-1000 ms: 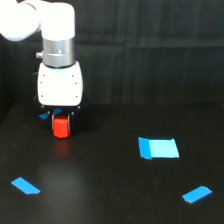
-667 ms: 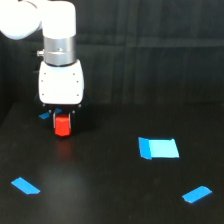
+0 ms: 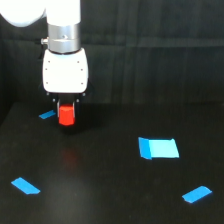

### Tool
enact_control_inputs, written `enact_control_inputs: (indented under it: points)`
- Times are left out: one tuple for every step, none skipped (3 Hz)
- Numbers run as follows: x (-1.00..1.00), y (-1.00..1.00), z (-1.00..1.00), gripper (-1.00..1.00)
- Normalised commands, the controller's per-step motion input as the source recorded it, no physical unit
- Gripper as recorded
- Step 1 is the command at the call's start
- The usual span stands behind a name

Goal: Pick up the red object from the table

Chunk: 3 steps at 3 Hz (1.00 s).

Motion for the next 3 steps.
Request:
enact_control_inputs:
  points:
    - [0.14,-0.06,0.99,-1.0]
    - [0.1,-0.1,0.96,-1.0]
    - [0.15,-0.12,0.82,-1.0]
